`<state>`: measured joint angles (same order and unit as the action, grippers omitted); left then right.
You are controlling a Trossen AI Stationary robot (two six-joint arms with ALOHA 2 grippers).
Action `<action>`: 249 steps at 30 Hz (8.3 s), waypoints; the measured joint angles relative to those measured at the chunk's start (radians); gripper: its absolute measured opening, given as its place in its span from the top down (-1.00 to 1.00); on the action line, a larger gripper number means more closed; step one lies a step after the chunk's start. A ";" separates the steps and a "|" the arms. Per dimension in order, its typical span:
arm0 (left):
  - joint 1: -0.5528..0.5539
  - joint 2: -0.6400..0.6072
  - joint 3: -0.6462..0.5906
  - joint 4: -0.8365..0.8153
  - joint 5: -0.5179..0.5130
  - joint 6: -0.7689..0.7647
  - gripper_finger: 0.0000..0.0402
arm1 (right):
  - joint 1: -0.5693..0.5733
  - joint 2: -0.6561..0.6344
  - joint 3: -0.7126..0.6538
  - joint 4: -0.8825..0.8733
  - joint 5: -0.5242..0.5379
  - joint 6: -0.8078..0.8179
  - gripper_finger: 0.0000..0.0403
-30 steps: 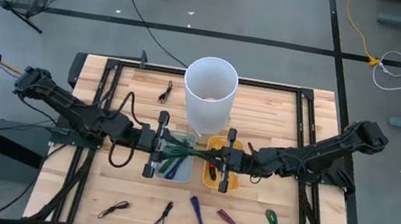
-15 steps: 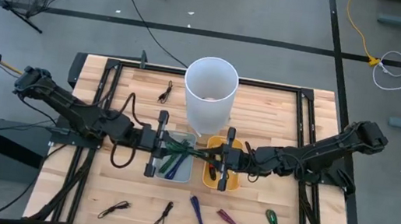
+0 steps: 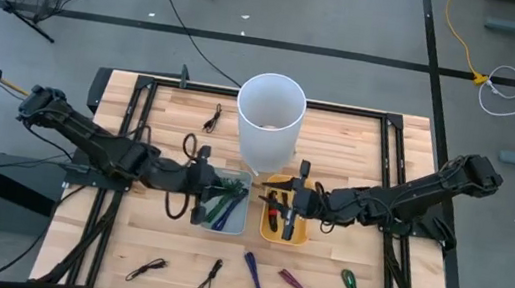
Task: Pick & Place USB Port
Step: Put the green charger cable into the gray bin, then put the black charger cable into the gray bin
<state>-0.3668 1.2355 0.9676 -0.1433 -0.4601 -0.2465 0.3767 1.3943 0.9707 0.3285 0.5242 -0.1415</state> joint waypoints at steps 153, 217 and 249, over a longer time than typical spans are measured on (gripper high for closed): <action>-0.400 0.529 0.034 -0.393 0.646 -0.795 0.73 | -0.002 -0.007 0.000 -0.042 0.010 -0.006 0.30; 0.089 0.335 0.583 -0.407 0.131 0.298 0.98 | 0.011 -0.007 0.000 0.019 0.009 -0.035 0.30; 0.087 0.293 0.582 -0.525 0.052 0.306 0.54 | 0.038 -0.044 0.000 -0.132 0.122 0.047 0.95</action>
<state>-0.2794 1.5287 1.5492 -0.6684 -0.4076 0.0594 0.4149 1.3501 0.9703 0.1963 0.6463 -0.0949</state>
